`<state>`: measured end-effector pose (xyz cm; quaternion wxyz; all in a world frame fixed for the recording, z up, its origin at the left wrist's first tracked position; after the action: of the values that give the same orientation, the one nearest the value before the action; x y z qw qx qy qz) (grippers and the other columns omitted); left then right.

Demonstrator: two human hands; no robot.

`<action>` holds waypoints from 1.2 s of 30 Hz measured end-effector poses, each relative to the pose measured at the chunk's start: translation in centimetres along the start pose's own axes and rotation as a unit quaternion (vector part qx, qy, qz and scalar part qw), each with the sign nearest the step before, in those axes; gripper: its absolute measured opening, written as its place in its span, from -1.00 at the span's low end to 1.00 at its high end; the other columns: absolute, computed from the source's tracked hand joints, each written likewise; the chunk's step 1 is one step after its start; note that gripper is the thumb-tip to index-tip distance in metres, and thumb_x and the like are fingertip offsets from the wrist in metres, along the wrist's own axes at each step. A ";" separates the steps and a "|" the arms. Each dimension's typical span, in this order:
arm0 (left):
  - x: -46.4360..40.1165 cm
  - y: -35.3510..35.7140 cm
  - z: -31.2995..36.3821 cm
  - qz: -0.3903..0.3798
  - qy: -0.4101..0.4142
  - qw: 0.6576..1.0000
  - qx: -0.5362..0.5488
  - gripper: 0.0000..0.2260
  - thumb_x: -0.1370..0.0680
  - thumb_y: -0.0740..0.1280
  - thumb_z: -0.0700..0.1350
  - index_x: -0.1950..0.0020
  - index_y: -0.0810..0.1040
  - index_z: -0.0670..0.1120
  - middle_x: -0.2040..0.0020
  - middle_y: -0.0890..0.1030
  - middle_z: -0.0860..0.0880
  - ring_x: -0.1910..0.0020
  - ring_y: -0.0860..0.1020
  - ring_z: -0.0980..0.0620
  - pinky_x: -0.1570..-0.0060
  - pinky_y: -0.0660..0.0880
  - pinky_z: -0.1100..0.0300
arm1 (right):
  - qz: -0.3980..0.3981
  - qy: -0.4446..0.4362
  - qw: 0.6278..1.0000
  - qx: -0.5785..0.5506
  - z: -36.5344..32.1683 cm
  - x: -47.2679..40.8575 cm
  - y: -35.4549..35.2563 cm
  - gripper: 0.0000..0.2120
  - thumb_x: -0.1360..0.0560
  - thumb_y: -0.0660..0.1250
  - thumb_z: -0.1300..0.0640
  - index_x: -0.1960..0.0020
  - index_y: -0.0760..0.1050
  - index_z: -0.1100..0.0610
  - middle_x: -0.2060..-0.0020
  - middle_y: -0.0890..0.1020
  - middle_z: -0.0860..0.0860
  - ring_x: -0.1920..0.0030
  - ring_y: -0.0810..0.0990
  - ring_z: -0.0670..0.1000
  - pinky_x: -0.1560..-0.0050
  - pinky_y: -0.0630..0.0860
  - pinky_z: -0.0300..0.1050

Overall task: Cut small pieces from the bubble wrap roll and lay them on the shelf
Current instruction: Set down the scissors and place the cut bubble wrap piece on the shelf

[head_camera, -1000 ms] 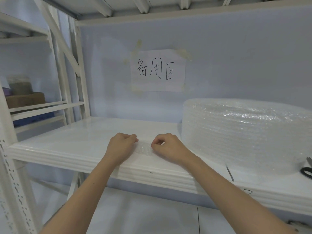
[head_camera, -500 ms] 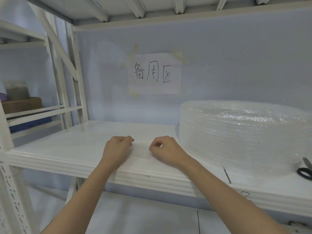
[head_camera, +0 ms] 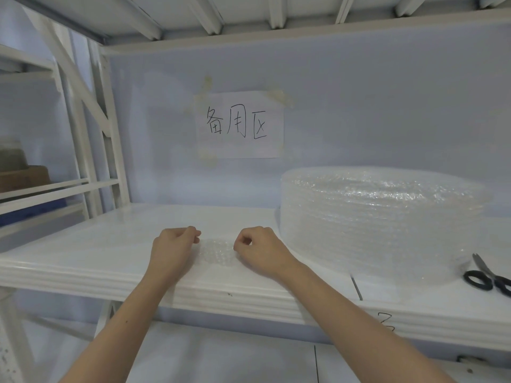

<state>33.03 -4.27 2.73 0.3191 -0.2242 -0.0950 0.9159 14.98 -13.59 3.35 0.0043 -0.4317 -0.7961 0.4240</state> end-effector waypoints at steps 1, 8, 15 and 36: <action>0.0 0.0 0.0 0.000 0.000 1.000 -0.001 -0.75 -0.59 0.20 -0.09 0.01 0.68 -0.05 0.05 0.69 -0.01 0.05 0.58 -0.02 0.20 0.42 0.27 | 0.001 0.001 1.000 -0.001 0.0 0.0 0.0 -0.77 -0.44 0.18 0.12 0.19 0.60 0.14 0.19 0.69 -0.03 0.13 0.63 0.04 0.06 0.61 0.08; 0.2 -0.1 0.1 0.000 0.000 1.000 0.001 -0.74 -0.59 0.20 -0.09 0.02 0.69 -0.08 0.05 0.69 -0.01 0.11 0.58 0.04 0.21 0.43 0.23 | 0.005 0.011 1.000 -0.003 0.1 0.1 -0.2 -0.78 -0.43 0.17 0.09 0.21 0.57 0.13 0.21 0.67 -0.04 0.20 0.61 0.05 0.12 0.59 0.04; 0.2 0.0 0.2 -0.006 0.003 1.000 -0.011 -0.72 -0.58 0.20 -0.08 0.03 0.70 -0.10 0.05 0.70 -0.01 0.11 0.59 0.09 0.21 0.44 0.26 | -0.003 0.016 1.000 0.004 0.1 0.2 -0.2 -0.78 -0.45 0.20 0.11 0.19 0.60 0.14 0.21 0.67 -0.06 0.14 0.61 0.04 0.09 0.58 0.03; 0.3 -0.5 0.7 0.014 0.019 1.000 0.010 -0.71 -0.56 0.19 -0.10 0.18 0.68 -0.13 0.13 0.68 -0.05 0.17 0.56 -0.01 0.19 0.44 0.19 | 0.005 0.008 1.000 -0.024 -0.1 0.0 -0.2 -0.79 -0.40 0.23 0.10 0.24 0.64 0.08 0.24 0.71 -0.07 0.18 0.66 0.05 0.09 0.62 0.05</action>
<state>32.74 -3.69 3.36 0.3101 -0.2401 -0.0766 0.9167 14.86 -13.55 3.50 -0.0017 -0.4389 -0.8037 0.4017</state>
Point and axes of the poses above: each hand's wrist, its own x-axis away from the middle knuckle, its own y-axis out of the palm, z = x × y, the point moved 9 cm from there along -x, towards the middle knuckle
